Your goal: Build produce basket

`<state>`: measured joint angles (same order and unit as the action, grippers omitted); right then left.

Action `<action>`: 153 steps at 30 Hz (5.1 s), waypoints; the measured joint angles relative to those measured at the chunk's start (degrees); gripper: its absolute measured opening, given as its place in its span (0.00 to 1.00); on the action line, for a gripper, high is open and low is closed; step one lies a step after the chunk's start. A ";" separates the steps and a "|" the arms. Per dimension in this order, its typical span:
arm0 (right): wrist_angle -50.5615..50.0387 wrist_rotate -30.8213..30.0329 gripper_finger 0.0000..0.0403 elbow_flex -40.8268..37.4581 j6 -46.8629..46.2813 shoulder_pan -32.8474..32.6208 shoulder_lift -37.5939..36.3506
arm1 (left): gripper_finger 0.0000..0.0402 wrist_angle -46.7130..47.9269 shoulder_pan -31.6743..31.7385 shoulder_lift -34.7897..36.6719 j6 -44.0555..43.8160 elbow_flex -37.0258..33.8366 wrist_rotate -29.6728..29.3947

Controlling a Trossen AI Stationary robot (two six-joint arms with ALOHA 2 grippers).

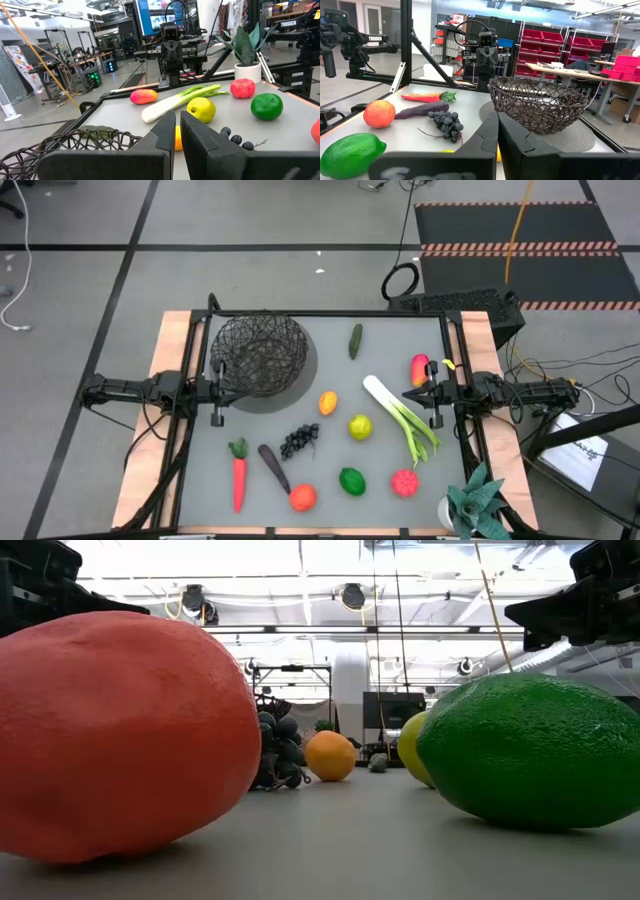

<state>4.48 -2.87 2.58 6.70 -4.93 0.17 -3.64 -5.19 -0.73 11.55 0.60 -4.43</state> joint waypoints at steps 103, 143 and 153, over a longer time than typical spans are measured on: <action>0.38 -7.61 0.00 7.14 -21.02 -0.04 13.75 | 0.02 19.15 -4.77 -41.28 -16.97 43.87 -4.76; -29.59 -16.75 0.19 38.46 -36.17 -5.58 52.60 | 0.05 16.85 -4.22 -46.36 -11.82 43.85 -4.80; -38.24 -16.74 0.45 37.60 -46.71 -11.83 59.06 | 0.05 13.41 -4.20 -53.61 -6.02 43.80 -5.11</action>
<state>-33.76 -19.62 40.17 -40.01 -16.75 59.23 9.77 -9.39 -54.34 5.53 44.40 -9.54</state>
